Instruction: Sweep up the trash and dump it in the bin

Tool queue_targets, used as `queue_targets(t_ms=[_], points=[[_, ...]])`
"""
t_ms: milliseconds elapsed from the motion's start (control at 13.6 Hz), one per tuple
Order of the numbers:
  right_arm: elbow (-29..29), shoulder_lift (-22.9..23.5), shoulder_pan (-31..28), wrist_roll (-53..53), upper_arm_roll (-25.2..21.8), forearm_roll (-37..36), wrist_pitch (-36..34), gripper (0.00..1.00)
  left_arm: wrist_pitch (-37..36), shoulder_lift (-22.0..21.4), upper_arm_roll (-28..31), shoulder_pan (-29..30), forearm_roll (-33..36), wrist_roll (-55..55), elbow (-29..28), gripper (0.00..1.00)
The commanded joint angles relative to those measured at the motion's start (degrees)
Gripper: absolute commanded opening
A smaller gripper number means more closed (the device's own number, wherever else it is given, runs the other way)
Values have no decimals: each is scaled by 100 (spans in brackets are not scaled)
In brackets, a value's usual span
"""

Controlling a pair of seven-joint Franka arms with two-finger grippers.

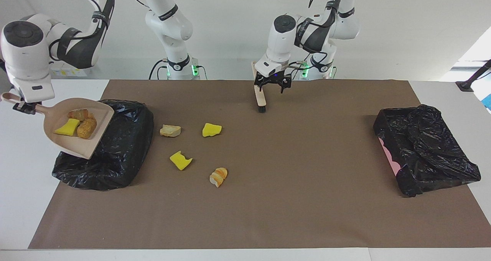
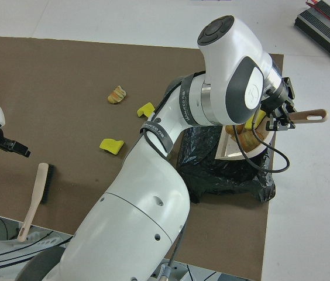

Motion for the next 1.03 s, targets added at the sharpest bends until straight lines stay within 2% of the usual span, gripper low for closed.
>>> queue_targets(t_ms=[0,147,442,736,957], points=[[-831,-732,28,259,22,-484,79,0,-812,246,807,-3,259,940,1019,100],[-1034,-970,116,250,22,-748,61,0,-1226,396,1396,-3,426,1610,1679,100],[-1395,-1296,186,250,22,-1837,447,0,-1675,519,2197,41,749,2429,2682,100],[-1404,-1419,292,232,31,-2023,439,0,-2650,580,2550,85,892,3106,3509,100],[-1395,-1568,397,215,40,-2584,553,0,-3073,835,2524,331,866,3116,4062,100]])
